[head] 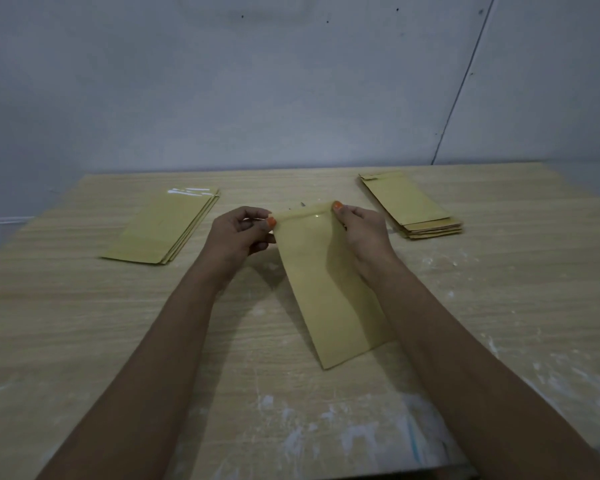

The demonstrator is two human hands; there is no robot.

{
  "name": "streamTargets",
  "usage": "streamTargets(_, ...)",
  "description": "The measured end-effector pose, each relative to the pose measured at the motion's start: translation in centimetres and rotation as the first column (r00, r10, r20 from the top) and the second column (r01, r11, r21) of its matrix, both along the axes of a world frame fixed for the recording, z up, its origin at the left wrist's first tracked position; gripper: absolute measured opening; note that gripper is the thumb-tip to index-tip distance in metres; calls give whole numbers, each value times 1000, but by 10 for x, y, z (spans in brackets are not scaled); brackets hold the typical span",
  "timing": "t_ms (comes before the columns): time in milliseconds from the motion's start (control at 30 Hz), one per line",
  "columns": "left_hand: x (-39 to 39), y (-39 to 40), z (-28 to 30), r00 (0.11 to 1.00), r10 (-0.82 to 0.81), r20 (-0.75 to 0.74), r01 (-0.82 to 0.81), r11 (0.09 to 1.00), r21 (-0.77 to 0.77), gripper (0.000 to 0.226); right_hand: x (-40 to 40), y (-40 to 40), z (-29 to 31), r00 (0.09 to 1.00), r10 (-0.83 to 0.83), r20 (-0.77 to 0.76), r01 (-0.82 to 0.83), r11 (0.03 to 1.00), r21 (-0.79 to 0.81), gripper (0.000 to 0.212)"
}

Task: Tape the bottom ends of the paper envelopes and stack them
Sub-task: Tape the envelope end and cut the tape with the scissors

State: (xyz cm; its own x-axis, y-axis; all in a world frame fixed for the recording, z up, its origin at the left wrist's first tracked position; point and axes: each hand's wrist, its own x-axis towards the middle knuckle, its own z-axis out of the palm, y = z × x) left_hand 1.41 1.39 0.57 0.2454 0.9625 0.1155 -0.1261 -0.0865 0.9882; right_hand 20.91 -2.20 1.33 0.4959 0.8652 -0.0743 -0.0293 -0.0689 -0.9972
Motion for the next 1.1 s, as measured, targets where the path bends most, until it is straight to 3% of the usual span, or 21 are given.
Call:
streamTargets(233, 10, -6, 0, 963, 9, 271, 36, 987, -159, 16, 2, 2, 0, 997, -7, -74, 11, 999, 50, 15)
streamTargets(567, 16, -6, -3, 989, 68, 134, -57, 995, -87, 14, 3, 0, 3, 999, -35, -41, 39, 995, 92, 14)
streamTargets(667, 25, -4, -2, 992, 76, 100, -70, 996, -54, 16, 8, -4, 6, 994, -82, 74, 71, 988, 140, 8)
streamTargets(733, 36, -2, 1, 992, 99, 71, -98, 995, -27, 18, 11, -9, 9, 969, -114, 217, 83, 985, 149, 22)
streamTargets(800, 50, 0, 7, 991, 126, 50, -126, 992, -1, 20, 13, -15, 11, 905, -120, 409, 68, 988, 140, 46)
streamTargets(900, 75, 7, 19, 982, 166, 84, -167, 986, 1, 24, 17, -24, 12, 687, -41, 726, 39, 999, 21, 80)
streamTargets(967, 89, 15, 27, 973, 198, 117, -196, 980, -29, 26, 24, -31, 11, 562, 35, 827, 54, 995, -79, 96)
streamTargets(1100, 115, 25, 39, 964, 195, 182, -180, 979, -99, 23, 45, -36, 7, 454, 82, 887, 99, 985, -141, 94)
